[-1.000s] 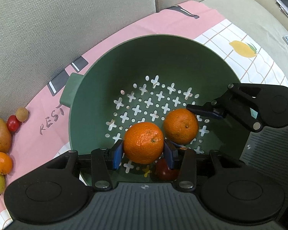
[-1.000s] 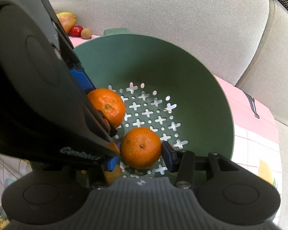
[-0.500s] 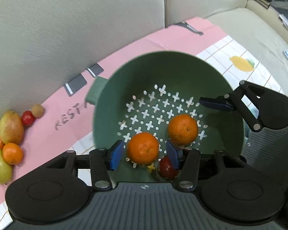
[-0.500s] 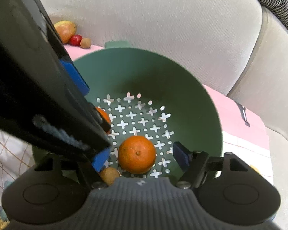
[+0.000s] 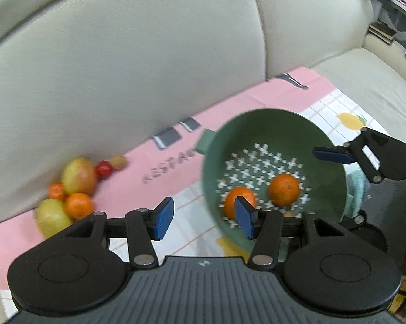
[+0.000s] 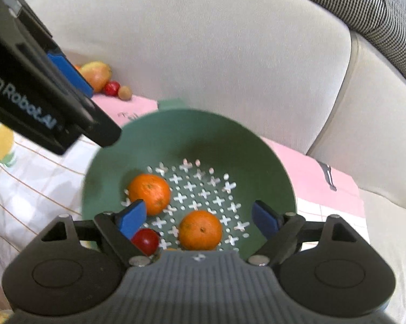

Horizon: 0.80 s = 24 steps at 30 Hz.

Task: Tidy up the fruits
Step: 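Withdraw both tools from the colander toward the remaining fruit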

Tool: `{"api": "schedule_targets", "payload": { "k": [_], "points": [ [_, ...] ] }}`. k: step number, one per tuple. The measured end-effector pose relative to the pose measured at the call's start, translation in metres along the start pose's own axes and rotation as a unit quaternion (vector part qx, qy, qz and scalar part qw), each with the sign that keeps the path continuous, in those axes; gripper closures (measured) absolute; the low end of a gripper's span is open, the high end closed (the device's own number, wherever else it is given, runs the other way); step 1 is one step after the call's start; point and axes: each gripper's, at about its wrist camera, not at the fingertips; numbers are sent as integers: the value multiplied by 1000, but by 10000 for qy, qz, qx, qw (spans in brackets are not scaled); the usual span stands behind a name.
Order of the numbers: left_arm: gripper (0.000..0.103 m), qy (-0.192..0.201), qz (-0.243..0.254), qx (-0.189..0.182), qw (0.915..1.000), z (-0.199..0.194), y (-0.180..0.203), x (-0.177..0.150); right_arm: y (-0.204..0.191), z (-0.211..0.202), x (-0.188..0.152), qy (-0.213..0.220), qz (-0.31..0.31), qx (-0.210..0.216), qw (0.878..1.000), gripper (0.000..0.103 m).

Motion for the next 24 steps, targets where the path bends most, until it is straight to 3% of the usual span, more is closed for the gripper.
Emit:
{"api": "schedule_targets", "payload": {
  "k": [14,19,24],
  "points": [
    [42,802,-779,604,9919,-71,-68,-40,-37,-54,49,441,391,890,9943,20],
    [42,921,-827,1036,9869,-94,-101,-46,-57,-56,68,500,307,1022,9930,12],
    [42,942,-1033,1352,9809,-103,-138,-52,-72,-50,88,536,304,1179,9911,12]
  ]
}}
Point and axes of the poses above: each gripper's, at about its wrist camera, not at the fingertips, and z roughly the way its jaws point, y to its right, x to its top, and after that the axes turned 3 degrees about -y, right-handed
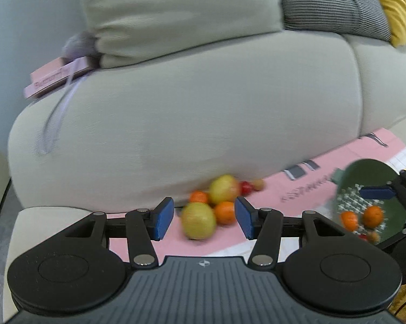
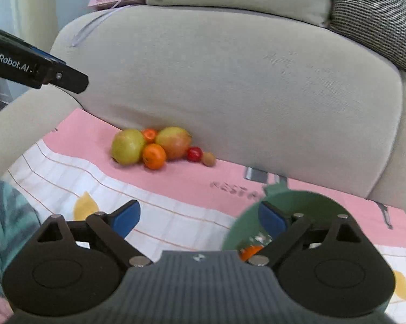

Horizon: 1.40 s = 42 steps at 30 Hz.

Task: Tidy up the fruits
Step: 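Withdraw both tools from the colander toward the remaining fruit, then lower the left tool around the green pear while the right tool approaches the mango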

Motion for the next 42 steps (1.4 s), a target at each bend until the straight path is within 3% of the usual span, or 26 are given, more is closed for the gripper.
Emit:
{"api": "schedule_targets", "payload": {
  "k": [6,17,23,34,42],
  "points": [
    [42,-142,-298,-117,9994,21,-25,-11,-9,18,16,65,99,28,9999,13],
    [42,-528,-225,-469,9973,78,-34,-37,-27,64,39,64,13,272,9996,33],
    [42,-645,-329,-602,9956,109,-43,-41,-22,96,57,-37,248,410,9988,38],
    [41,-879,-643,-851,9904,158,-47,-43,-4,158,76,-300,1012,608,9926,38],
    [37,-1021,-888,-1119,9845,180,-51,-43,2,194,82,-497,1179,772,9888,38]
  ]
}}
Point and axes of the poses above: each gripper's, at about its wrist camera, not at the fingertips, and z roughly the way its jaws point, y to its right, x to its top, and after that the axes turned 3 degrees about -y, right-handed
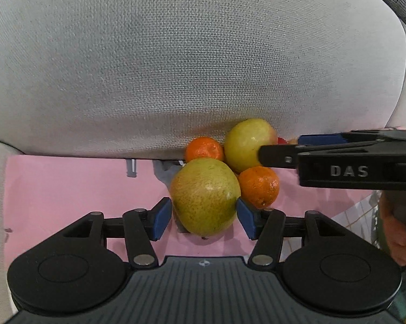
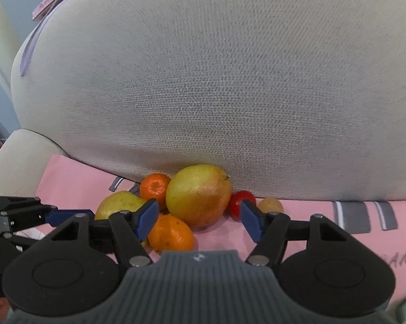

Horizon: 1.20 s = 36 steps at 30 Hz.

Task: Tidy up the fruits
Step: 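Lower the left tool around the green pear while the right tool approaches the mango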

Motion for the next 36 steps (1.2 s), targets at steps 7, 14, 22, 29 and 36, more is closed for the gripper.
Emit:
{"api": "schedule_targets", "payload": {
  "k": [7,14,22,29,36],
  "points": [
    [30,-77,-163,-208,9996,10,-9,4,4,24,7,-134,-41,196,9997,38],
    [28,-127,-269,-297,9991,24,-10,2,3,36,11,-48,-270,261,9993,36],
    [32,-105,-441,-393,9982,24,-18,-6,-12,52,7,35,-920,85,9957,33],
    [33,-134,-507,-286,9982,23,-8,-4,-21,56,3,27,-1316,-83,9913,36],
    [33,-177,-632,-219,9976,20,-8,-8,-25,40,3,197,-1365,-129,9904,36]
  ]
}}
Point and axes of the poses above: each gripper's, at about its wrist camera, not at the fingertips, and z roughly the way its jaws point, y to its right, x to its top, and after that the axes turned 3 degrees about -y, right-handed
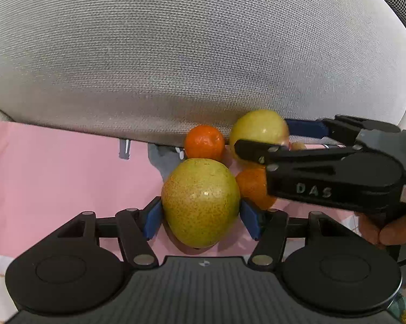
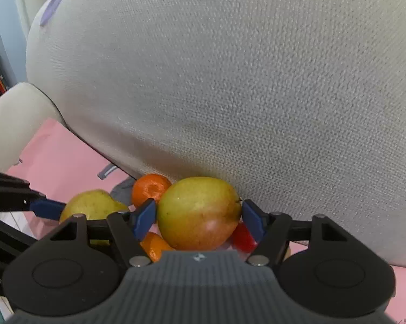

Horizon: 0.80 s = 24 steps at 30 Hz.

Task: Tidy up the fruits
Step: 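Lower the left tool around the green pear while the right tool approaches the mango, then lift the green pear with the left tool while the right tool lifts the mango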

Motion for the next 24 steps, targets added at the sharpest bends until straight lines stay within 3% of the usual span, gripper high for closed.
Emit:
{"api": "schedule_targets", "payload": {
  "k": [13,24],
  "points": [
    [33,371,-392,86,9985,-48,-3,-13,-11,-56,4,394,-127,-74,9991,36],
    [33,700,-200,127,9973,-94,37,-27,-24,-129,-19,676,-160,-164,9974,36]
  ]
}}
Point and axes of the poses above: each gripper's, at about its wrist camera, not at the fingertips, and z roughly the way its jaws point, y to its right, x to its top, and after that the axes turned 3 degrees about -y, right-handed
